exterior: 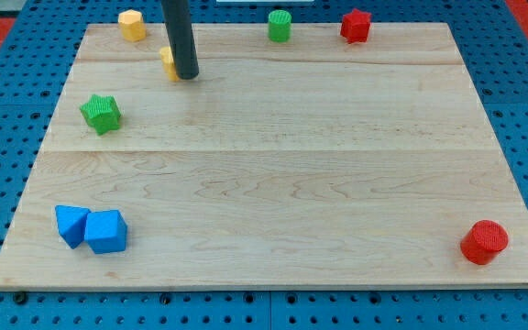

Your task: Push the heart to the bottom right of the hexagon

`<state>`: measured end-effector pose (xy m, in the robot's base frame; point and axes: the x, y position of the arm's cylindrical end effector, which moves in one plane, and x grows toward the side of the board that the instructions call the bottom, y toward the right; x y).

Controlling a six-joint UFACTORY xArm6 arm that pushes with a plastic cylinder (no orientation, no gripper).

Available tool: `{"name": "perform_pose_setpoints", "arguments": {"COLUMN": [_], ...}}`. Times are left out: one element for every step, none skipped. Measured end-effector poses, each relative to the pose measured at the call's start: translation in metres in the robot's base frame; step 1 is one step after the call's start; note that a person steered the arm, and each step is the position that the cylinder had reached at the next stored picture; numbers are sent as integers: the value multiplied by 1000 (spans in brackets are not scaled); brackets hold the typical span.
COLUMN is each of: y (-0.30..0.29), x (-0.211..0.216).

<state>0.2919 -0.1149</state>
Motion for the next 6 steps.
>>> {"name": "perform_pose_setpoints", "arguments": {"y": [-7, -11, -16, -21, -24, -52], "x": [-33, -60, -91, -101, -101, -98]}}
